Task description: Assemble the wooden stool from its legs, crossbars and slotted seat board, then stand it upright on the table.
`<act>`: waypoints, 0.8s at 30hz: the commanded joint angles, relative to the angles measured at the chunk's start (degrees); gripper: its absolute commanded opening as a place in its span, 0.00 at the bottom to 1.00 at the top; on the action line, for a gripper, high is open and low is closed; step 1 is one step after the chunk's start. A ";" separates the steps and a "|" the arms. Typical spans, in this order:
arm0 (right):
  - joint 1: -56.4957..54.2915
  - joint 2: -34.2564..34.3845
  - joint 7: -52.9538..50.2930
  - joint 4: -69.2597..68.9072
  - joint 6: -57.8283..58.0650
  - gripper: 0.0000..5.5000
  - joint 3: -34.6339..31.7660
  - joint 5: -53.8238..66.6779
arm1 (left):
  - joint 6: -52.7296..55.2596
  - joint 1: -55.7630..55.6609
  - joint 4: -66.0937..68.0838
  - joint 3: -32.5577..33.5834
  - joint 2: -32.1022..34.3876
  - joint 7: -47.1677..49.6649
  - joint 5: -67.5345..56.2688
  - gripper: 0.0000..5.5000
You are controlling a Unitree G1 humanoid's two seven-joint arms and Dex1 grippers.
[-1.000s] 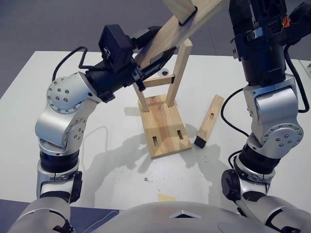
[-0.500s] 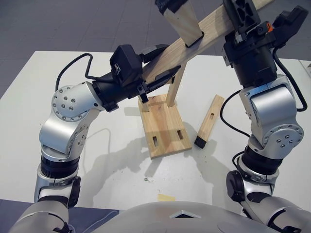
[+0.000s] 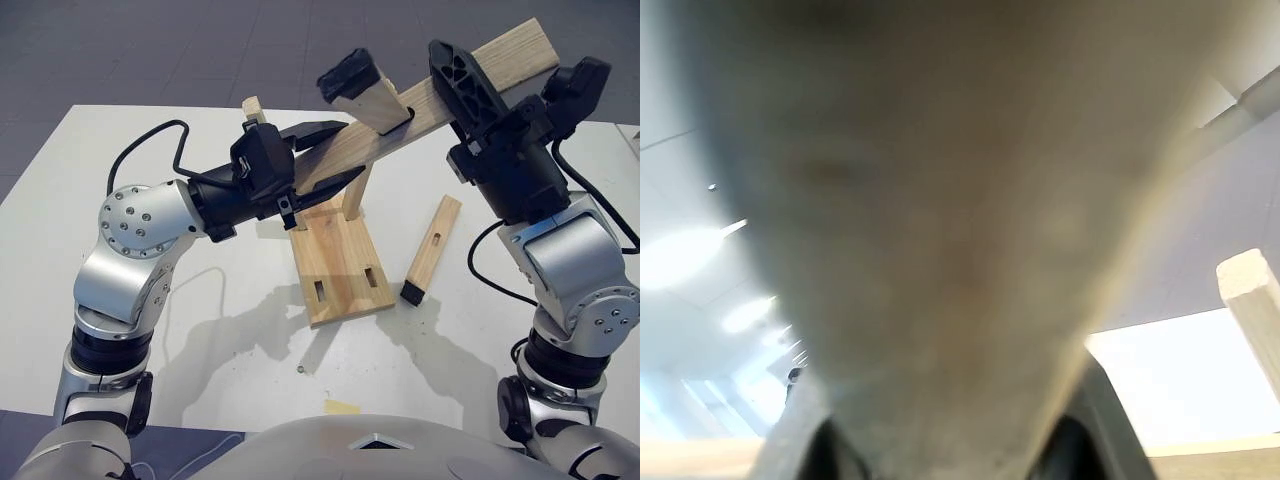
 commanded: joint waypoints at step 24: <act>44.62 -4.40 20.72 4.72 2.85 0.18 -12.17 -9.43 | 15.02 -12.14 7.61 27.25 -2.29 28.80 -23.75 0.89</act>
